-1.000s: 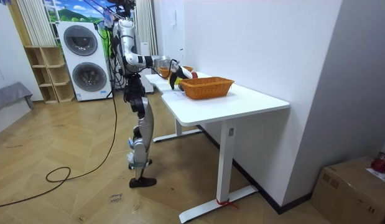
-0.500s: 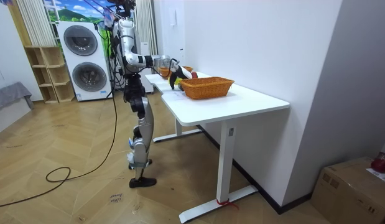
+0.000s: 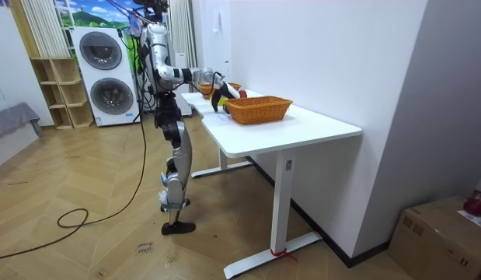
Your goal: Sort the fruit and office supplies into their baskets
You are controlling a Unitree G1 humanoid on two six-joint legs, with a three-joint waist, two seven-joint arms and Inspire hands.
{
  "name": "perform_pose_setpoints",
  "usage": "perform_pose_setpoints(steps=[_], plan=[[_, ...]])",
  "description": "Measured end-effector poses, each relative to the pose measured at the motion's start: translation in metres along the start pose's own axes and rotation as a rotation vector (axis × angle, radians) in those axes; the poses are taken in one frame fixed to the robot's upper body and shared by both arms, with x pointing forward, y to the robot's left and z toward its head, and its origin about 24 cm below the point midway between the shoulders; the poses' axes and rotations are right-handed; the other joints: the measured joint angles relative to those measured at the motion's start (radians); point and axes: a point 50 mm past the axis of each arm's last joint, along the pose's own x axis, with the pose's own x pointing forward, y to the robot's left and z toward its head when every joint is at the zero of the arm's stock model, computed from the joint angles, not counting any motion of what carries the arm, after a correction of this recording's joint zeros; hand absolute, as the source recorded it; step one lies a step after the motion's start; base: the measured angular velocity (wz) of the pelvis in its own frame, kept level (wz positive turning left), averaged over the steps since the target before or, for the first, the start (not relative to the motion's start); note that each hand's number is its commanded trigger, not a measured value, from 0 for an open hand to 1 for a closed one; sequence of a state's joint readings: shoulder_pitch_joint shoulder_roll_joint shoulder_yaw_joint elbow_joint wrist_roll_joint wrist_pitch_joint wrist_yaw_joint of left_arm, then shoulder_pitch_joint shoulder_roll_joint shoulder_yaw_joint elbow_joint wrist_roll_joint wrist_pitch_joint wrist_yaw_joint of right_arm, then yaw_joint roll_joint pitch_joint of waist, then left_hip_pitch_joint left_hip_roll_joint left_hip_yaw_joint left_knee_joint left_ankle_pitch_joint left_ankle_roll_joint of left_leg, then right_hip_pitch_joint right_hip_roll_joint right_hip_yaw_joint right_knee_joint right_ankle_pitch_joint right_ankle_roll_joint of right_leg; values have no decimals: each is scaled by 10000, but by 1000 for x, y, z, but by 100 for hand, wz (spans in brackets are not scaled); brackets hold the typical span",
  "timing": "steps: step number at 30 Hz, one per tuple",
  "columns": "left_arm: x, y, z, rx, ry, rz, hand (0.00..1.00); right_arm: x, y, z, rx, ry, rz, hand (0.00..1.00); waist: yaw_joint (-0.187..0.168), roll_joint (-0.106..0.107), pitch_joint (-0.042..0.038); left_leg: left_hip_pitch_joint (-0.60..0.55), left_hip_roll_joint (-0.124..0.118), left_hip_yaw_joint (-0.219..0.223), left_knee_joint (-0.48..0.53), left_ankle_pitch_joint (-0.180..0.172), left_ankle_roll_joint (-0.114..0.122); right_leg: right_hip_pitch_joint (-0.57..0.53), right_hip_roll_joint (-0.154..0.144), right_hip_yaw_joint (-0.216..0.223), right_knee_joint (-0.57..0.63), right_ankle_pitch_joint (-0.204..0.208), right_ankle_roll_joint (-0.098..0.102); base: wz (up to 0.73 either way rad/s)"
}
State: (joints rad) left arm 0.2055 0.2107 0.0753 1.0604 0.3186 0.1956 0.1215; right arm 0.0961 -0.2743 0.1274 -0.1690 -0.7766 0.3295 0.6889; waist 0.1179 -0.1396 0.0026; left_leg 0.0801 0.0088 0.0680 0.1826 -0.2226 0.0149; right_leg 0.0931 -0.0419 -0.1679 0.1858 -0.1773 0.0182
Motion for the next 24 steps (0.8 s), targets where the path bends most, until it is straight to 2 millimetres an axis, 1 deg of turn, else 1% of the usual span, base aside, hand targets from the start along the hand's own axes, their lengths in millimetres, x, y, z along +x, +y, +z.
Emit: perform_pose_setpoints(steps=[2, 10, 11, 12, 13, 19, 24], plan=[[0, 0, 0, 18, 3, 0, 0, 1, 1, -2, 25, 83, 86, 0, 2, -69, -15, 44, -5, -25, 12, -1, 2, 53, -1, -3, -6, 9, 8, 4], [0, 1, 1, 12, 18, 75, 0, 4, 3, -4, 70, 225, 80, 0, -19, -61, -21, -13, -5, -154, 63, -2, 2, 68, -2, -131, -6, 28, 16, 3], [0, 1, 1, 14, 31, 73, 0, 4, 4, -5, 81, 242, 98, 15, -8, -53, -25, -13, -1, -161, 68, -2, 1, 75, 1, -141, -6, 28, 15, 0], [0, 1, 0, 15, 39, 71, 0, 4, 4, -5, 97, 264, 112, 59, -5, -46, -29, -12, 0, -161, 70, -1, 0, 76, 3, -141, -6, 29, 15, 0], [0, 1, 0, 15, 45, 74, 0, 4, 4, -5, 111, 296, 120, 100, 0, -39, -33, -11, 0, -160, 73, -1, -1, 76, 2, -141, -6, 29, 14, 0], [0, 2, 2, 6, -22, 160, 0, 5, 1, -3, -291, 464, -370, 100, 9, -6, -53, -4, -3, -165, 88, -1, 0, 95, -2, -140, -5, 32, 10, 0], [-1, 2, 2, 16, -33, 329, 0, 9, -4, -3, -514, 682, -842, 100, 5, 99, -115, 14, -3, -189, 87, 0, 0, 130, -2, -177, -13, 32, 10, 2]])
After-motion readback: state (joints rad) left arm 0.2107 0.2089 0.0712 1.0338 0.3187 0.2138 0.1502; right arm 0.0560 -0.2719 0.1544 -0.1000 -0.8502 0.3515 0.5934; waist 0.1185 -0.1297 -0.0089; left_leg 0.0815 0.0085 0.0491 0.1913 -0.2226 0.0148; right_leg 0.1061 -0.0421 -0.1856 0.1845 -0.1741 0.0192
